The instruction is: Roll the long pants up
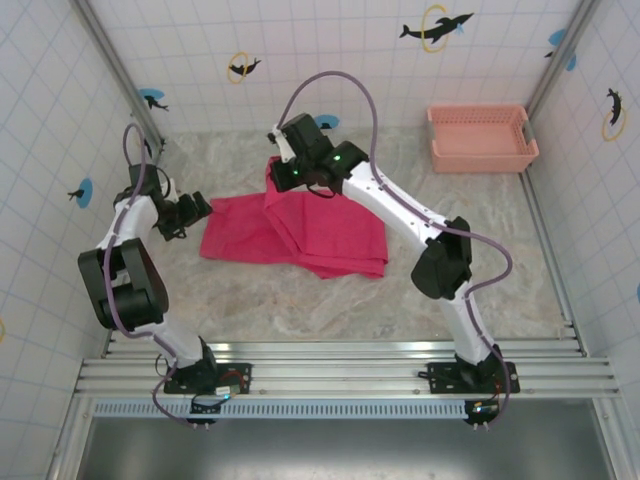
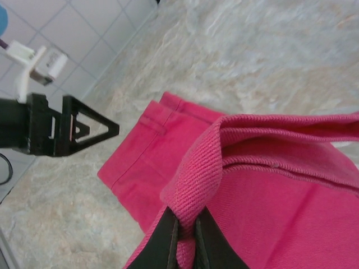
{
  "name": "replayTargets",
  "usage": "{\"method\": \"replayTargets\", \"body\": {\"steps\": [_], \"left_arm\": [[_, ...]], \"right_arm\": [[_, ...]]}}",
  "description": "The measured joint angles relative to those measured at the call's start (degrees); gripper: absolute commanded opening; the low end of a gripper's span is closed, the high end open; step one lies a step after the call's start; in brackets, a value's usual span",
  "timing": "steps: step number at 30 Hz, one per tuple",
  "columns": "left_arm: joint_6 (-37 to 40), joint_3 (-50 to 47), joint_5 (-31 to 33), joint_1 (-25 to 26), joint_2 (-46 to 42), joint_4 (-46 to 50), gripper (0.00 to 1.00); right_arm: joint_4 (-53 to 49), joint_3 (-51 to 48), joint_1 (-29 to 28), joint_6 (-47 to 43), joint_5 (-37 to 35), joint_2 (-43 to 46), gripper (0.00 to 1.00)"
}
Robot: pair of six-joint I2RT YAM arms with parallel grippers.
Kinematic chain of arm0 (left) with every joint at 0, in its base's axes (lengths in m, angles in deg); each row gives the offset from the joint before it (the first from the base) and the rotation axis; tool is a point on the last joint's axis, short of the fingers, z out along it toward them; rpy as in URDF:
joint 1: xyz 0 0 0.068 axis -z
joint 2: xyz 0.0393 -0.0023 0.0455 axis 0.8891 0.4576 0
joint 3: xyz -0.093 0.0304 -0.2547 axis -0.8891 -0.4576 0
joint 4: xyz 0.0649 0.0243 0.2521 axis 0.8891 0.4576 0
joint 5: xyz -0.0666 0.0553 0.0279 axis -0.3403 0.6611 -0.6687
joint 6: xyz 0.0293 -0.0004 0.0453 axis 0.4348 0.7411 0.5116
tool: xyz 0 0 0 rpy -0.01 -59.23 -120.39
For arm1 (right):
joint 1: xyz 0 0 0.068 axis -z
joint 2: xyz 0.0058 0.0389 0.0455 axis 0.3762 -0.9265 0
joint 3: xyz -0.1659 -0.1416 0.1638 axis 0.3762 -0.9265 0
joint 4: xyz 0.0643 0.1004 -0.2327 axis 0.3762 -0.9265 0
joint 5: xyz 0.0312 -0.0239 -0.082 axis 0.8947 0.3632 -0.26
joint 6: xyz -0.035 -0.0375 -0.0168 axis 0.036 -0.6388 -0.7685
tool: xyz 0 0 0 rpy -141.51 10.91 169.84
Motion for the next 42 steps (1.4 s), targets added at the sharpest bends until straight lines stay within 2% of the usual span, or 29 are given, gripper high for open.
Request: {"method": "replayTargets", "body": {"steps": [4,11,16,18,20,23,25,31,33,36,39,42], "left_arm": [[0.00,0.31,-0.74,-0.31,0.76,0.02,0.98],[0.00,0.76,-1.70,-0.31,1.57,-0.02,0.98],[0.00,0.76,-1.95,-0.31,2.01,-0.02,0.97],[0.00,0.76,-1.95,-0.31,2.32,-0.04,0.97],[0.00,0.76,-1.99,-0.31,2.54,-0.07,0.97],[0.00,0.79,-2.16,-0.31,2.62,-0.07,0.97],[0.00,0.85,-2.16,-0.31,2.69,-0.04,0.98],[0.07,0.96,-2.10,-0.31,2.80,0.02,0.98],[0.24,1.09,-1.86,-0.31,2.80,0.04,0.98],[0.68,1.31,-1.51,-0.31,2.73,0.02,0.98],[1.33,1.31,-1.79,-0.28,2.36,-0.04,0.97],[1.79,1.31,-2.14,0.68,1.33,-0.20,0.98]], "right_arm": [[1.11,3.50,-1.99,1.29,2.01,-5.20,0.00],[2.14,15.26,-5.05,4.15,6.25,-16.33,0.00],[3.72,16.96,-5.75,7.13,9.20,-20.72,0.01],[4.83,16.96,-5.81,8.55,10.25,-22.05,0.14],[6.14,17.07,-5.81,10.45,11.37,-23.61,0.33],[8.70,17.16,-6.01,12.94,13.14,-25.59,0.49],[10.23,17.18,-6.14,14.27,14.29,-26.45,0.54],[11.76,17.25,-5.97,14.88,15.52,-26.71,0.56],[11.47,15.96,-5.53,13.73,15.21,-25.75,0.57],[10.58,6.51,-3.96,10.99,13.53,-19.08,0.59],[9.99,-7.69,-0.52,7.98,10.47,-7.50,0.61],[11.04,-22.53,5.70,5.92,7.82,6.86,0.63]]}}
